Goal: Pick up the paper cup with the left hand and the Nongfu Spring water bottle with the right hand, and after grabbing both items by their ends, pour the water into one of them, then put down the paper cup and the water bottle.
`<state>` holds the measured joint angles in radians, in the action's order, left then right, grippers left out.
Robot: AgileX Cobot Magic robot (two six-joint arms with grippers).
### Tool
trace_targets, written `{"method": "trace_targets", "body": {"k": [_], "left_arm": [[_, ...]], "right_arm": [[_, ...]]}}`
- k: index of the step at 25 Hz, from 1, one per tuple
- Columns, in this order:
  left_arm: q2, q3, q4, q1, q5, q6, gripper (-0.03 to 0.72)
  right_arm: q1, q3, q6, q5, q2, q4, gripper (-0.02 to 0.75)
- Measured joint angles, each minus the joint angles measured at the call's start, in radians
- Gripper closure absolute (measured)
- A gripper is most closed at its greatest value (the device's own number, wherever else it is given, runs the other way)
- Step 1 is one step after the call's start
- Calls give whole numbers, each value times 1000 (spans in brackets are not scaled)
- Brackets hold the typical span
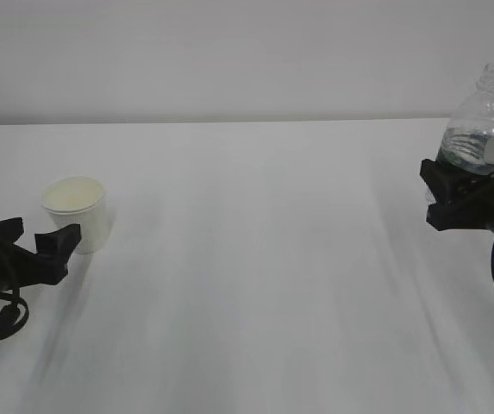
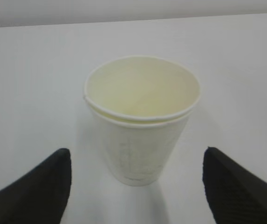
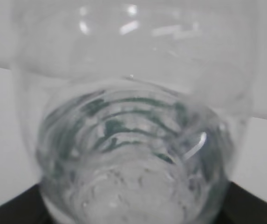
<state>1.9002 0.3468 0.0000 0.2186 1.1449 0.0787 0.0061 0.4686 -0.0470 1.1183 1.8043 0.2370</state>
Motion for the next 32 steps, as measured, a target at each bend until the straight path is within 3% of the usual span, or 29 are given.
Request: {"method": "trace_targets", "body": {"k": [21, 32], "left_arm": [[244, 176, 22, 0, 0, 0, 50], [262, 252, 24, 0, 0, 0, 54]], "right_arm": [[0, 0, 2, 0, 0, 0, 310], [0, 0, 2, 0, 0, -14, 311]]}}
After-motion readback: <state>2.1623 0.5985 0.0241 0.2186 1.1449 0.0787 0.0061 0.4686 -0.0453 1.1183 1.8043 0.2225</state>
